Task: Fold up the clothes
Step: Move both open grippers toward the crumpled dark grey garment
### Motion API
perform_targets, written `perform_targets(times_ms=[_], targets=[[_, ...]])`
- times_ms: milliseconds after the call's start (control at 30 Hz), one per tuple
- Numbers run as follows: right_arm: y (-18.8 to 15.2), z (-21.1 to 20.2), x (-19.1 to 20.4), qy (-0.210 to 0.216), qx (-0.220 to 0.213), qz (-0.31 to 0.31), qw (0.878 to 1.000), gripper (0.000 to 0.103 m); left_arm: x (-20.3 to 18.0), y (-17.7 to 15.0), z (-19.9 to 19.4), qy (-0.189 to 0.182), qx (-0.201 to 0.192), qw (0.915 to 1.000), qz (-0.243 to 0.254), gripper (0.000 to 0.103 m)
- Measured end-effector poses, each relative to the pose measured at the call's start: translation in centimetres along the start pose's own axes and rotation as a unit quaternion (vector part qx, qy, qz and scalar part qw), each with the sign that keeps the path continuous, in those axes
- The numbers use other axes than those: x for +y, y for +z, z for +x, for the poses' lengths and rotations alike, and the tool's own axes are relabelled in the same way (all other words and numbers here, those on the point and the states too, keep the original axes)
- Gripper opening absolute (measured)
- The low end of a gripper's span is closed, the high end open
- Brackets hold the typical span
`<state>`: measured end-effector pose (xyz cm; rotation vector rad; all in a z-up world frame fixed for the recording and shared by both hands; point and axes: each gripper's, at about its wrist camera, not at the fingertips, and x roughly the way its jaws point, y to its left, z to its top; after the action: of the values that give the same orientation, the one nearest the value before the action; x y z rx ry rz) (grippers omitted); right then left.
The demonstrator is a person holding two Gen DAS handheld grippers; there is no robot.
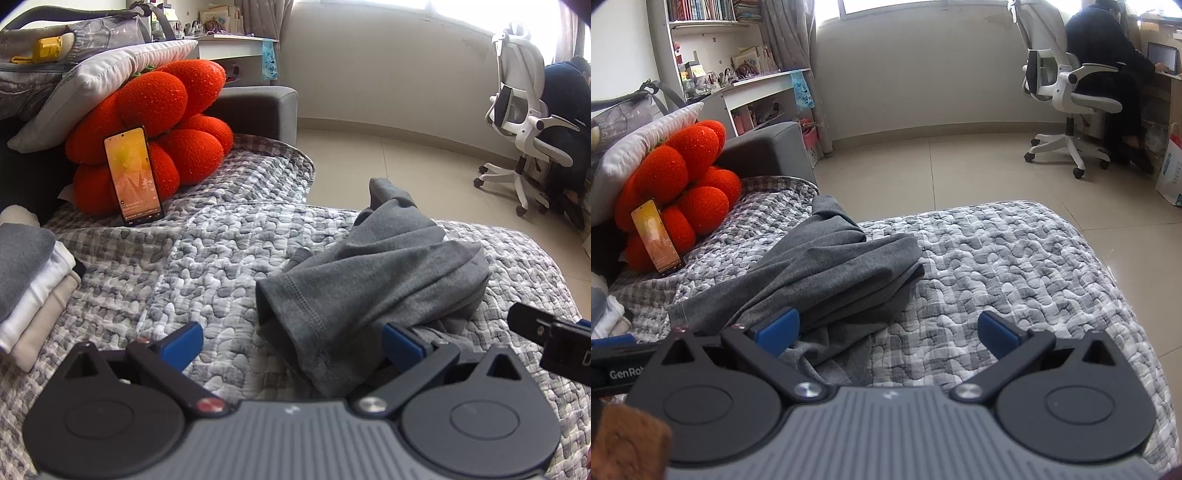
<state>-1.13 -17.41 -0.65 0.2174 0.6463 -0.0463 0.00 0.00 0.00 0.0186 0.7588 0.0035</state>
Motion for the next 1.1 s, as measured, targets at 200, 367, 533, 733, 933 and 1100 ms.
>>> perform_targets(times_ms=[200,367,533,733,933,1100], targets=[[-0.6,0.0,0.5,-0.011,-0.01,-0.015,1.0,0.103,-0.7,0.0,0.7,0.005,-0.002,1.0,0.005,0.103],[-0.2,0.1,-0.1,0.0,0.001,0.0,1.0,0.103,-0.4,-0.1,0.5,0.006,-0.007,1.0,0.002,0.103],[-0.3,0.3,0.0,0.006,0.006,0.008,1.0,0.103,-0.2,-0.1,0.9,0.013,-0.004,0.9999,-0.002,0.103],[-0.3,0.8,0.5,0.007,0.014,0.009,1.0,0.103,0.2,0.0,1.5,0.009,0.001,0.9998,-0.016,0.103],[-0.5,1.1,0.6,0.006,0.025,0.006,1.0,0.103,0.3,0.1,1.5,0.008,0.001,0.9998,-0.016,0.103],[-0.5,1.5,0.3,0.006,0.033,0.009,0.999,0.103,0.8,0.2,1.8,0.011,0.005,0.9997,-0.019,0.103]])
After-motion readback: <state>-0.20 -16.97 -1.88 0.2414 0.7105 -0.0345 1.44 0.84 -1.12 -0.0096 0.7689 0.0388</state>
